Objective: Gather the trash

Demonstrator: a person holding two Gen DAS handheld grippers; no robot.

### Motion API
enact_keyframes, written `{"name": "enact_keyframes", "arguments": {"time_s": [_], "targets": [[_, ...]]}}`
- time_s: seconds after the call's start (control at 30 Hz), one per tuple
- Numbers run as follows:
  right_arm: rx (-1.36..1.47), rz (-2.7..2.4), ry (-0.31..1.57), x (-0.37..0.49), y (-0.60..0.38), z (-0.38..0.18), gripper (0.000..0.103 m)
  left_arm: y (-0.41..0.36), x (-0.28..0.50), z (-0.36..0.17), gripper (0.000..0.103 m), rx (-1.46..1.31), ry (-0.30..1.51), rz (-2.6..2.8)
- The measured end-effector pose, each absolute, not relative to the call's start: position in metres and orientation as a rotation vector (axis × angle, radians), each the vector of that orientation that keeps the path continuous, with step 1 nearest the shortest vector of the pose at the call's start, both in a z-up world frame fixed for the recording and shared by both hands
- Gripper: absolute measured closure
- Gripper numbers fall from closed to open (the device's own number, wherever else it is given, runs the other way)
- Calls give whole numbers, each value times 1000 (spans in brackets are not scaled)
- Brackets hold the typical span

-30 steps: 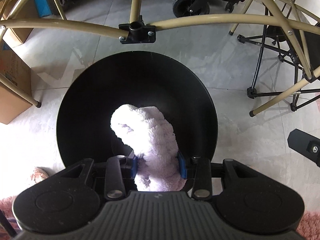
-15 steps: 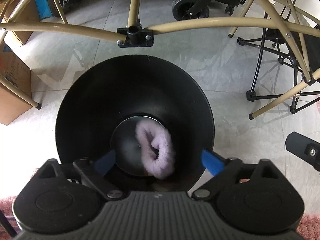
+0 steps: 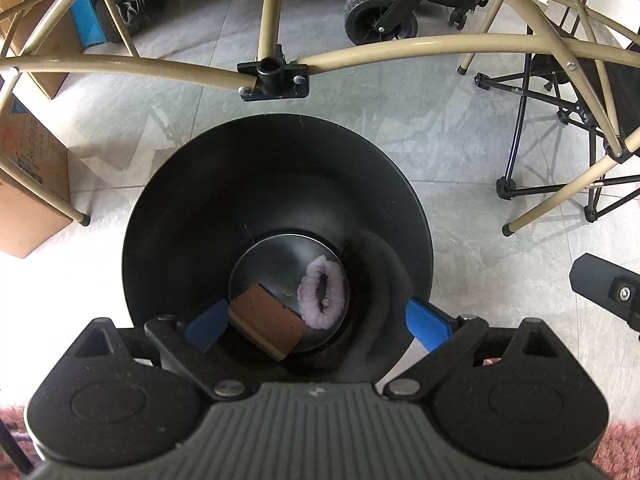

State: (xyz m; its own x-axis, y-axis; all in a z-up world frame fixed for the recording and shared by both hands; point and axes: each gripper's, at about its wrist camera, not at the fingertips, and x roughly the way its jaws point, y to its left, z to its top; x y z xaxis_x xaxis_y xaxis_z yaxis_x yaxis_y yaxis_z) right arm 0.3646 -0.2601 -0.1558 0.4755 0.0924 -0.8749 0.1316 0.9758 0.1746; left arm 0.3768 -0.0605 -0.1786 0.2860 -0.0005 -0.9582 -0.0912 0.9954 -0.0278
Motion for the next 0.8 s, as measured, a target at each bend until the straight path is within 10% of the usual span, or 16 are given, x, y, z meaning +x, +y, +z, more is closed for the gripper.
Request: {"name": "enact_keyframes", "arguments": {"time_s": [0.8], "targets": [[193, 14, 1016, 351, -250, -138, 1, -35, 339, -130, 3, -65, 1081, 96]]}}
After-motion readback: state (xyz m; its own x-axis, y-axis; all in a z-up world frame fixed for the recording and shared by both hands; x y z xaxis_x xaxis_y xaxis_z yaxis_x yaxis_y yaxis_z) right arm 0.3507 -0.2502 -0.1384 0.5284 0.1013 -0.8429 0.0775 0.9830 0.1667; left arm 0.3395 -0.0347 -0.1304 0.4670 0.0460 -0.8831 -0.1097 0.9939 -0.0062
